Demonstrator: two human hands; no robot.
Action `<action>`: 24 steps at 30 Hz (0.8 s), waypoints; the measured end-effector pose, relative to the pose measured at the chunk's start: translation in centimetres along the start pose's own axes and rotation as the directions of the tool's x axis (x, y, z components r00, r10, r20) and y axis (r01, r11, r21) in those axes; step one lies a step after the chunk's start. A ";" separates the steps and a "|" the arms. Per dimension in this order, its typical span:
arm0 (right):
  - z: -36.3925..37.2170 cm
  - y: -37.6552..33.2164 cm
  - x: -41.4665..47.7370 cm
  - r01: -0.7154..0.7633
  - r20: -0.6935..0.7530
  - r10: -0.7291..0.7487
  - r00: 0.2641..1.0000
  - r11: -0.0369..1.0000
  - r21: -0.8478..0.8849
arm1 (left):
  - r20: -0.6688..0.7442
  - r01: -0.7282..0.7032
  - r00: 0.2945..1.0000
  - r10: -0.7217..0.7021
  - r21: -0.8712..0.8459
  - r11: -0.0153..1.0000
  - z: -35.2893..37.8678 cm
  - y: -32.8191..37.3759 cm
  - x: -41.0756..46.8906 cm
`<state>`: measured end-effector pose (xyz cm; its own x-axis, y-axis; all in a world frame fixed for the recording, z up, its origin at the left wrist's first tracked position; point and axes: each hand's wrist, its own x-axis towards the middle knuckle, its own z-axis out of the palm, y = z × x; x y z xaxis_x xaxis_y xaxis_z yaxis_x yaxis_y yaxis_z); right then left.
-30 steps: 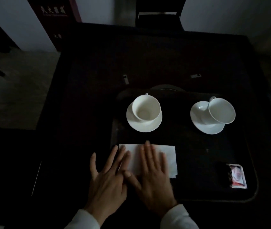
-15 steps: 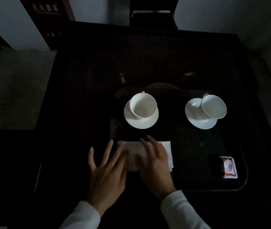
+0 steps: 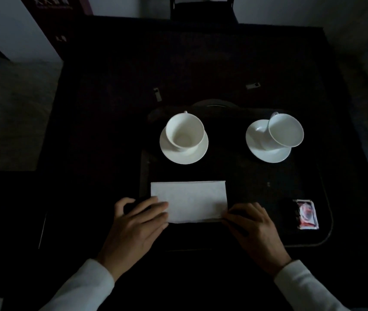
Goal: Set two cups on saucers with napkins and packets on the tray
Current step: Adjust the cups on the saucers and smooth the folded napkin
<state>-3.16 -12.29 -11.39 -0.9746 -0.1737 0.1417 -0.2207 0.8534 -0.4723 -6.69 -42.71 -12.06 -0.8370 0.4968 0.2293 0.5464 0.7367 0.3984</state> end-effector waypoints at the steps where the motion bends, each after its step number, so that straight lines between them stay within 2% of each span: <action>1: -0.1 -0.1 -0.1 0.000 -0.002 0.000 1.000 1.000 0.011 | -0.002 -0.003 1.000 0.003 0.008 1.000 0.0 0.0 -0.1; 5: -0.3 -0.3 -0.5 -0.004 -0.012 0.004 1.000 0.999 0.047 | -0.021 -0.009 1.000 0.009 0.024 1.000 0.0 0.1 -0.3; 9: 0.2 -2.3 0.7 -0.007 -0.118 0.016 0.993 0.997 0.074 | -0.070 0.012 0.997 -0.009 0.043 0.999 0.3 1.0 1.0; 11: 1.4 -5.0 2.5 0.052 -0.038 -0.049 0.998 0.994 0.093 | 0.005 0.032 0.999 -0.032 0.102 0.994 0.6 1.6 2.2; 13: 3.0 -7.7 4.1 0.080 0.158 -0.092 0.983 0.994 0.079 | 0.125 0.045 0.990 -0.065 0.163 0.986 0.8 1.9 3.0; 16: 5.1 -9.3 5.5 -0.003 0.346 -0.011 0.938 0.999 0.039 | 0.233 0.068 0.964 -0.127 0.245 0.967 0.8 1.5 3.1; 22: 5.1 -5.8 4.7 0.019 0.376 0.054 0.925 0.982 -0.188 | 0.235 0.120 0.949 -0.209 0.342 0.932 1.1 1.0 2.9; 24: 4.1 -3.7 4.0 -0.043 0.338 0.138 0.931 0.960 -0.275 | 0.235 0.121 0.946 -0.224 0.386 0.914 1.2 0.7 2.9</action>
<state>-6.41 -18.14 -12.69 -0.9509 -0.2099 -0.2276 -0.1598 0.9623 -0.2201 -8.67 -40.23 -12.20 -0.9074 0.4125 -0.0808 0.4097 0.9109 0.0489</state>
